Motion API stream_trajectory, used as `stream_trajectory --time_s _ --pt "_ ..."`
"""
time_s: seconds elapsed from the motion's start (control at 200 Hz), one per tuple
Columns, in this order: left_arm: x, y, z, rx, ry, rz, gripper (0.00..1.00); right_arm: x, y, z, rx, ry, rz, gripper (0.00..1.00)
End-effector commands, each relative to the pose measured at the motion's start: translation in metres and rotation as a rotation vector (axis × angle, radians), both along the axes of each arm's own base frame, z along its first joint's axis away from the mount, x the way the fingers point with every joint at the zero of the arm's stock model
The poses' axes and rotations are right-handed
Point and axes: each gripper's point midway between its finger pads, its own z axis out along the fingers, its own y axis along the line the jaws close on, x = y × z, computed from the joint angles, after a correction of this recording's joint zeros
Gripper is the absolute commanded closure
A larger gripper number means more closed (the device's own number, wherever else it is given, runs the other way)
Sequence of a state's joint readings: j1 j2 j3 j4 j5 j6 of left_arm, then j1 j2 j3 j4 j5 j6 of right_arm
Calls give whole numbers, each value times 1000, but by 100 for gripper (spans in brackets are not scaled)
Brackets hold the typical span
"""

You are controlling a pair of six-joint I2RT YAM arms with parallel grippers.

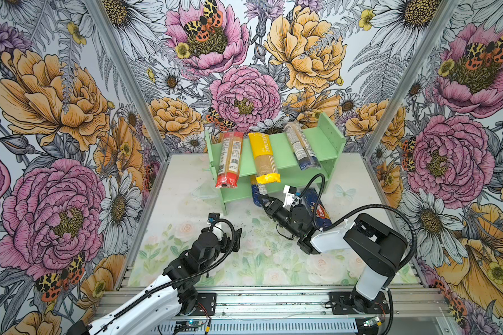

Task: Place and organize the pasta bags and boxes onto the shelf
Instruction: 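Lower the white-labelled pack onto the lower shelf tier with the right gripper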

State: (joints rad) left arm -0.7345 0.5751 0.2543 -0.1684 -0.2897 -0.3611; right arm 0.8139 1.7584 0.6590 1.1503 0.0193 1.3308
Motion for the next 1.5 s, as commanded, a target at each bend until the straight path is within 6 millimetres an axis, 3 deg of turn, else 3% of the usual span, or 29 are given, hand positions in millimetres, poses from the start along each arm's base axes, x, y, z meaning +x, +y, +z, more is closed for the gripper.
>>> stream_trajectory --time_s 0.0,0.721,0.911,1.496 --pt "1 -1 7 -25 -19 -8 1 -5 0 90 220 -232 -12 100" --pt "0 -1 7 -30 -24 -6 1 4 -2 64 205 -163 -82 100" --pt "0 0 8 -34 -28 -6 1 6 -1 58 206 -148 -83 89" --pt "-1 1 9 -36 -32 -3 1 10 1 46 208 -109 -89 70"
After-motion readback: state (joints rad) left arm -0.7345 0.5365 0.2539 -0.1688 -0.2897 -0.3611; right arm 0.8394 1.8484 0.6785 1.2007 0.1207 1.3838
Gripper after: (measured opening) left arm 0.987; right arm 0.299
